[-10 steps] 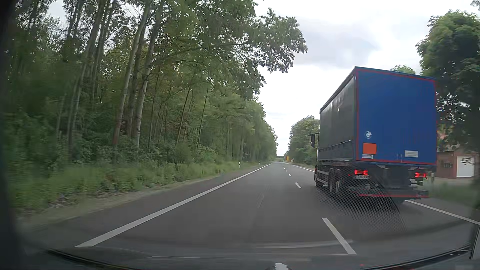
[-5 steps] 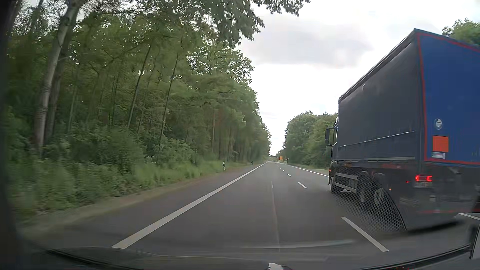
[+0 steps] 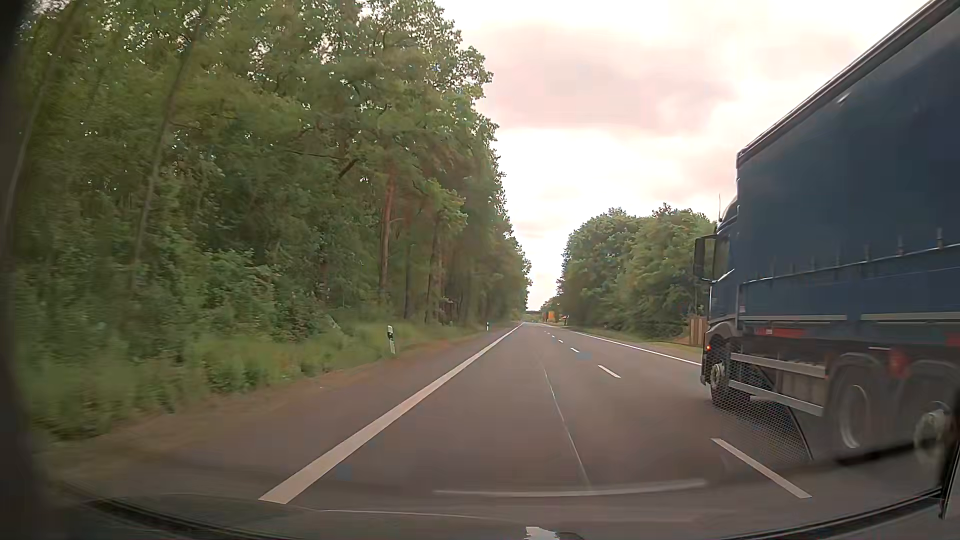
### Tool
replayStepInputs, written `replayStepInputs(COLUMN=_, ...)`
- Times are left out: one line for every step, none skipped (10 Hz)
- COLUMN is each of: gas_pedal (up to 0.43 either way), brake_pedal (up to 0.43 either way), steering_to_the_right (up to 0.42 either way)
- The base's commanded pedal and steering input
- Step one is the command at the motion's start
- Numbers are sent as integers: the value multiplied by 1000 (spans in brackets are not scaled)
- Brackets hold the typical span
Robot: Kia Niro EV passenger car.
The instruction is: Follow the waypoints while adhering to traffic rules and regulations
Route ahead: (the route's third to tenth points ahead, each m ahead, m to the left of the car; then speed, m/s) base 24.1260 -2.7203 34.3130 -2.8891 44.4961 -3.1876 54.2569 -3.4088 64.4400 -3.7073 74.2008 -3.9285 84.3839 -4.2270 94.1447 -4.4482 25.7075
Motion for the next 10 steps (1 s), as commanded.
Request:
replayStepInputs(gas_pedal=681, brake_pedal=0, steering_to_the_right=9)
replayStepInputs(gas_pedal=681, brake_pedal=0, steering_to_the_right=8)
replayStepInputs(gas_pedal=681, brake_pedal=0, steering_to_the_right=7)
replayStepInputs(gas_pedal=669, brake_pedal=0, steering_to_the_right=6)
replayStepInputs(gas_pedal=622, brake_pedal=0, steering_to_the_right=6)
replayStepInputs(gas_pedal=531, brake_pedal=0, steering_to_the_right=6)
replayStepInputs(gas_pedal=469, brake_pedal=0, steering_to_the_right=6)
replayStepInputs(gas_pedal=390, brake_pedal=0, steering_to_the_right=6)
replayStepInputs(gas_pedal=331, brake_pedal=0, steering_to_the_right=6)
replayStepInputs(gas_pedal=331, brake_pedal=0, steering_to_the_right=6)
